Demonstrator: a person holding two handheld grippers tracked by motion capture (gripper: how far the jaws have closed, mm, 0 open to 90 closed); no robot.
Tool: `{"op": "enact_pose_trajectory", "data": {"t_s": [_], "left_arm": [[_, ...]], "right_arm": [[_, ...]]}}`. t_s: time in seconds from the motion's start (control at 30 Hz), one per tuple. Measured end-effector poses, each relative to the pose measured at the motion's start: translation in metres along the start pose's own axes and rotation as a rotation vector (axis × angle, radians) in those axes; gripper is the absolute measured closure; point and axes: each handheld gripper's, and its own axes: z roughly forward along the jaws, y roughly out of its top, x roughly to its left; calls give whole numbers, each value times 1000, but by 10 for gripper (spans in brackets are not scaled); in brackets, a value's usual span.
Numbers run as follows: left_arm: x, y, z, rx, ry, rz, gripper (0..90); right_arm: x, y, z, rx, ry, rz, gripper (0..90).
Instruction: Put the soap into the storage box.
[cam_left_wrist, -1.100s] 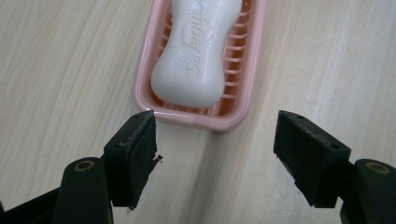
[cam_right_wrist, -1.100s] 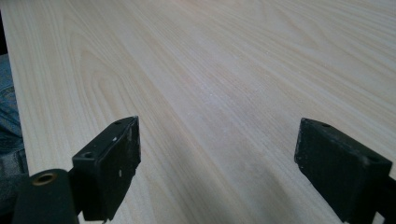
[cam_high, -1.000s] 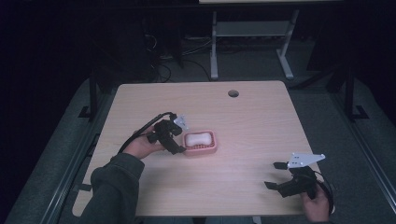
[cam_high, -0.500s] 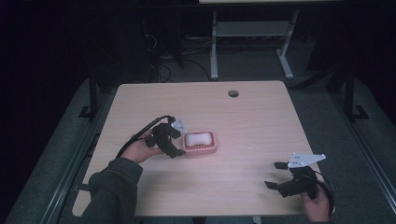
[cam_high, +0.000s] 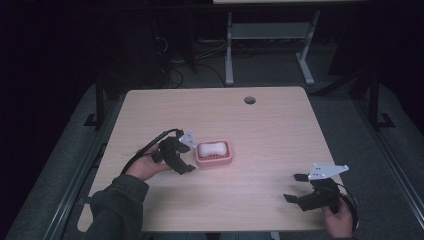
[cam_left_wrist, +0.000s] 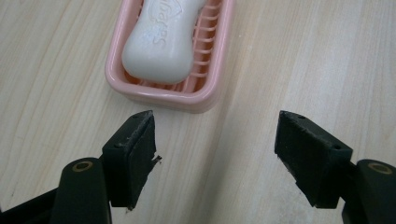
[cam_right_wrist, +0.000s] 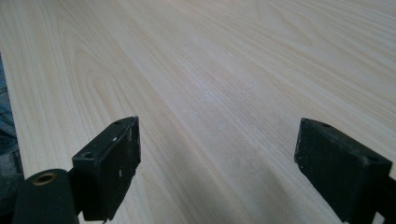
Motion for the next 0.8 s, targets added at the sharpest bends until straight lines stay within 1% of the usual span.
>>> {"op": "enact_pose_trajectory", "data": {"t_s": [0.03,0.23,0.27,0.3,0.33,0.5,0.73,0.77,0.8], "left_arm": [[-1,-2,0,-3,-4,-9,287],[-4,-7,0,-2,4,-5,280],[-6,-8,0,-8,1,-17,278],[-6,-9,-1,-10,4,-7,279],[-6,-10,-2,-9,3,-6,284],[-8,-14,-3,-12,8,-11,282],[-11,-21,-3,-13,5,-12,279],[-12,-22,-2,-1,5,-14,277],[-12,-22,-2,-1,5,-14,277]], "right_arm": [[0,0,0,-1,-2,-1,141],[0,0,0,-3,-5,1,142],[0,-1,0,-3,-6,1,141],[0,-1,-1,-2,-7,4,142],[0,-1,-1,0,-10,6,142],[0,-1,-1,2,-13,9,142],[-1,-1,-1,3,-13,12,142],[-1,-1,-1,3,-14,12,142],[-1,-2,-1,3,-14,11,141]]}}
